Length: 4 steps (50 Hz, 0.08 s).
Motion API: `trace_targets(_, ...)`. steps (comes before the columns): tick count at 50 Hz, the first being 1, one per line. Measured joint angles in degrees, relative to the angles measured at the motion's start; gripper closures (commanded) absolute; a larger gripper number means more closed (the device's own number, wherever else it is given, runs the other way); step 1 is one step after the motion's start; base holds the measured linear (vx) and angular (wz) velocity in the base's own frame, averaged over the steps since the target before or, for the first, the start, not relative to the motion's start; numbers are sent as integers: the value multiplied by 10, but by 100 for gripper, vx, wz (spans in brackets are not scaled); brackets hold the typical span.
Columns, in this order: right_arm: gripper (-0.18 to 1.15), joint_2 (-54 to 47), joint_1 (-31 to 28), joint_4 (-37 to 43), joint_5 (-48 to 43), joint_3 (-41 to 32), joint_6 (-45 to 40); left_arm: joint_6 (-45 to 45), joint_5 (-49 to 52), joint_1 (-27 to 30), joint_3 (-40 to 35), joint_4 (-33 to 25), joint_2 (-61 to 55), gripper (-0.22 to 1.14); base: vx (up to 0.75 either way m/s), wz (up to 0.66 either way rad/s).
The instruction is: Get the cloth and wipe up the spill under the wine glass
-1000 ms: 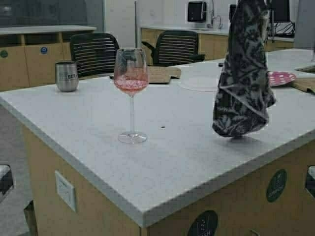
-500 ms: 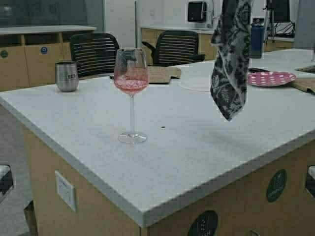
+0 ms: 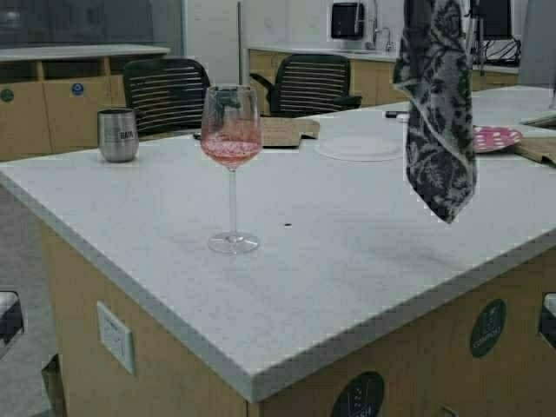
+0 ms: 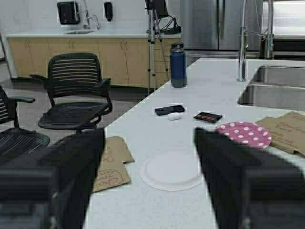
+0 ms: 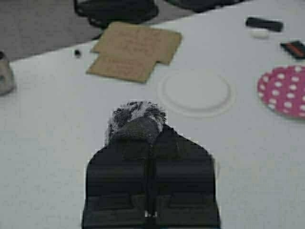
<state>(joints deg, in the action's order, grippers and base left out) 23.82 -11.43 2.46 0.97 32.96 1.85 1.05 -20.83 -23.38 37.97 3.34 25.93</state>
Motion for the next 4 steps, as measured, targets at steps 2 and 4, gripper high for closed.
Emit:
trace_targets(2,91,0,0,-1,-1,4,0,3,-2,0,0,0,0,-1,0,0)
trace_targets(4,91,0,0,-2,-4,6,0,3,-4,1,0,0,0,-1,0,0)
